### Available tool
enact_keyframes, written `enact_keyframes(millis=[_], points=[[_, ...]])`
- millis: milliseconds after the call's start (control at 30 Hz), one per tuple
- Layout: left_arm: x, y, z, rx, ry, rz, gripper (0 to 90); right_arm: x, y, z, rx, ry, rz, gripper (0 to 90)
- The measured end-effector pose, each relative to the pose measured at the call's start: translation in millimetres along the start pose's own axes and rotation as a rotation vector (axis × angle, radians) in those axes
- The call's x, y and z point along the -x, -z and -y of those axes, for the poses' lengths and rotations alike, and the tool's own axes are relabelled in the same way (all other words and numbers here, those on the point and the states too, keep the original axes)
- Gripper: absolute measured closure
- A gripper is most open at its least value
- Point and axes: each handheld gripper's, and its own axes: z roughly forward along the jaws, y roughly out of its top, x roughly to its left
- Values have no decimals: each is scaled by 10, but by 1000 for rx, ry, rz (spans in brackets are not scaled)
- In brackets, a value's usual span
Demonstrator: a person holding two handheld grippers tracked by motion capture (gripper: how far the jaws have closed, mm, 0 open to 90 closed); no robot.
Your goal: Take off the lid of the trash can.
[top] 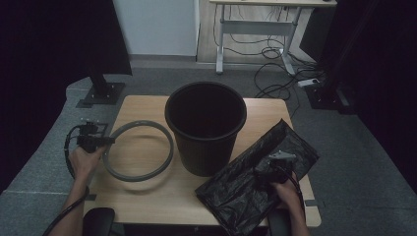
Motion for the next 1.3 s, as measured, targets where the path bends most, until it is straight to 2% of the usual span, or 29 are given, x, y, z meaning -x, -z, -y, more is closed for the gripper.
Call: enact_keyframes(millis=[367, 567, 667, 767, 933, 967, 1067, 1200, 1267, 1300], points=[[0, -234, 176, -18, 2, -46, 778, -1, 0, 0, 0, 0, 0, 0], [27, -324, 253, -11, -22, -74, 776, -3, -1, 0, 1, -2, 1, 0], [47, -372, 281, -19, -40, -98, 776, -3, -1, 0, 1, -2, 1, 0], [78, -393, 299, -2, -62, -116, 774, -4, -1, -1, 1, -2, 2, 0], [163, -430, 325, 18, -128, -172, 754, -7, -2, -1, 1, -4, 3, 0], [175, -440, 339, 32, -134, -176, 742, -8, -2, -1, 1, -4, 3, 0], [199, -466, 384, 73, -146, -184, 621, -9, -3, -1, 1, -4, 4, 0], [213, -479, 406, 88, -156, -204, 495, -10, -3, -2, 1, -5, 4, 0], [196, -486, 422, 96, -140, -178, 442, -10, -3, -2, 1, -4, 4, 0], [204, -495, 436, 101, -156, -174, 398, -10, -3, -2, 1, -4, 4, 0]])
